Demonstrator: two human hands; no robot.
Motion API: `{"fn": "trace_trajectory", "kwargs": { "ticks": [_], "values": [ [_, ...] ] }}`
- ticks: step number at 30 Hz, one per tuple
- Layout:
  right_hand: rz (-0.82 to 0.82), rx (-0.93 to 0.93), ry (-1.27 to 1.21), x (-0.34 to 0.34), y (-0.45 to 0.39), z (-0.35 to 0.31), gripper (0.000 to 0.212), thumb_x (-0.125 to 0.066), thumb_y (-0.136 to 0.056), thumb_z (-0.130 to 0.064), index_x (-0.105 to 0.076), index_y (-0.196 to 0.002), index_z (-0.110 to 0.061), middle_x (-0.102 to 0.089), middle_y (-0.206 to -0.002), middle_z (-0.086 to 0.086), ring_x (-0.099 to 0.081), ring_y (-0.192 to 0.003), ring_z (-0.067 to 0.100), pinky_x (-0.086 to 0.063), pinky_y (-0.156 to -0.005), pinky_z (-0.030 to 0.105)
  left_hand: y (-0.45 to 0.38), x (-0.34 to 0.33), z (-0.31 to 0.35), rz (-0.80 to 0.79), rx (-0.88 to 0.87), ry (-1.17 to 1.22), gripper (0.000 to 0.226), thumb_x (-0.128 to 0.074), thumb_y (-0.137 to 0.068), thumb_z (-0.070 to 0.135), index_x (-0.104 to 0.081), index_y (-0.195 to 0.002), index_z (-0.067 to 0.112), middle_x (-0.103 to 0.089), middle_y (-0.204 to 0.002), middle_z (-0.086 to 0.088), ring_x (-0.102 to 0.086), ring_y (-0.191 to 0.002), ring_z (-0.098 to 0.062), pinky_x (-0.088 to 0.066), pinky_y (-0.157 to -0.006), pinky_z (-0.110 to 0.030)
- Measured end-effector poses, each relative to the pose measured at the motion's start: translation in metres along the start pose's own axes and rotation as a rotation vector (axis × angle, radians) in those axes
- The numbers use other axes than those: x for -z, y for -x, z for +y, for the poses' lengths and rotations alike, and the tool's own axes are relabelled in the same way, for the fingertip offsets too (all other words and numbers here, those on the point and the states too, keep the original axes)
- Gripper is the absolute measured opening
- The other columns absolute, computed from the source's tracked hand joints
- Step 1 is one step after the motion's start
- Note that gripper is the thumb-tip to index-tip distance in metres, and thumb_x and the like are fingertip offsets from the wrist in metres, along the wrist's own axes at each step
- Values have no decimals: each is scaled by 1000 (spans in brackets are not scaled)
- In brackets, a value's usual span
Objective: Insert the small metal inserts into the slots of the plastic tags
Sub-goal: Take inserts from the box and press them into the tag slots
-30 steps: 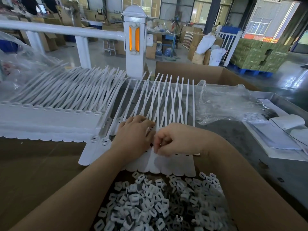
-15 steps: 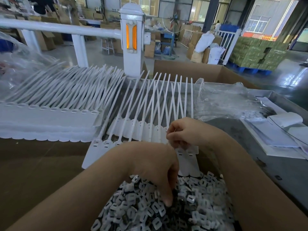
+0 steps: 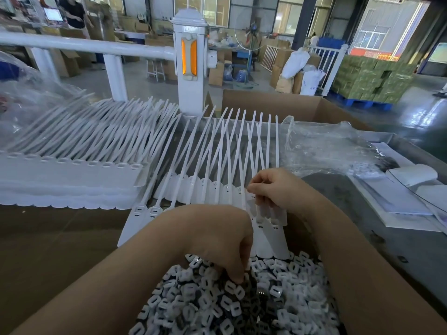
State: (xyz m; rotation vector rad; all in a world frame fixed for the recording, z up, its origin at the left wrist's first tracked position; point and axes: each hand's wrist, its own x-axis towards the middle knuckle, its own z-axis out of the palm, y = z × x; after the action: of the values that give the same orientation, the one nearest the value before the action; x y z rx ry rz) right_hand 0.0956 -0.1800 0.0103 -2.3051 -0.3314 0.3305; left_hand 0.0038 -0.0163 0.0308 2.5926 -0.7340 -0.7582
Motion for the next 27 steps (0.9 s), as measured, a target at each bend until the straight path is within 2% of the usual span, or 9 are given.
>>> {"fn": "trace_trajectory", "kwargs": {
  "ticks": [2, 4, 9, 12, 15, 19, 21, 23, 27],
  "values": [
    [-2, -8, 1, 1, -1, 0, 11, -61, -98, -22, -68, -93, -16, -70, -63, -4, -57, -44, -3, -40, -42, 11, 0, 2, -2, 24, -14, 51, 14, -80, -79, 31, -70, -77, 22, -67, -68, 12, -60, -60, 1, -53, -60, -17],
    [-14, -18, 7, 2, -1, -1, 10, -62, -98, -22, -68, -93, -16, -70, -62, -4, -58, -45, -2, -41, -42, 12, 0, 6, -6, 64, -38, 150, 10, -79, -80, 28, -73, -81, 20, -70, -69, 9, -61, -58, 3, -47, -55, -10],
    [-12, -14, 16, 2, -2, 0, 9, -63, -97, -24, -69, -92, -19, -69, -58, -10, -54, -44, -3, -41, -42, 12, 2, 14, -23, 202, 3, 569, 6, -77, -82, 10, -71, -82, 13, -74, -72, -1, -69, -66, -8, -51, -59, -15],
    [-20, -4, -2, 2, -1, 1, 9, -63, -97, -24, -69, -92, -19, -68, -58, -10, -53, -45, -2, -42, -43, 12, 7, 16, -29, 50, -25, 601, 7, -77, -82, 10, -76, -83, 17, -75, -76, -1, -70, -71, -9, -52, -64, -16],
    [-18, -5, 3, 2, -2, 1, 10, -63, -97, -23, -69, -90, -19, -68, -58, -9, -54, -45, -2, -42, -44, 13, 10, 15, -26, -103, -55, 514, 9, -76, -83, 14, -78, -87, 22, -75, -77, 6, -69, -71, -4, -53, -66, -15],
    [-22, 2, 3, 2, -1, 2, 11, -64, -96, -24, -70, -88, -20, -68, -59, -8, -54, -46, -2, -43, -45, 13, 7, 15, -28, -124, -63, 473, 15, -76, -84, 15, -78, -98, 18, -77, -86, 2, -71, -77, -7, -57, -80, -22],
    [-24, 6, 1, 2, -1, 2, 10, -64, -96, -23, -70, -89, -20, -68, -59, -8, -54, -46, -2, -42, -45, 13, 6, 14, -31, -76, -63, 506, 17, -76, -84, 15, -78, -101, 19, -77, -86, 0, -71, -76, -7, -58, -79, -23],
    [-27, 11, 0, 2, -1, 2, 10, -64, -97, -23, -69, -90, -19, -68, -58, -8, -53, -45, -2, -42, -44, 13, 3, 13, -34, 9, -44, 616, 14, -78, -83, 13, -77, -96, 18, -76, -80, -3, -71, -71, -9, -54, -69, -18],
    [-31, 9, -6, 2, -2, 2, 8, -64, -97, -22, -68, -91, -17, -67, -57, -8, -53, -45, 1, -43, -44, 15, -6, 9, -41, 329, 24, 811, 7, -79, -81, 9, -74, -84, 12, -75, -76, -5, -70, -70, -11, -53, -63, -17]
  ]
}}
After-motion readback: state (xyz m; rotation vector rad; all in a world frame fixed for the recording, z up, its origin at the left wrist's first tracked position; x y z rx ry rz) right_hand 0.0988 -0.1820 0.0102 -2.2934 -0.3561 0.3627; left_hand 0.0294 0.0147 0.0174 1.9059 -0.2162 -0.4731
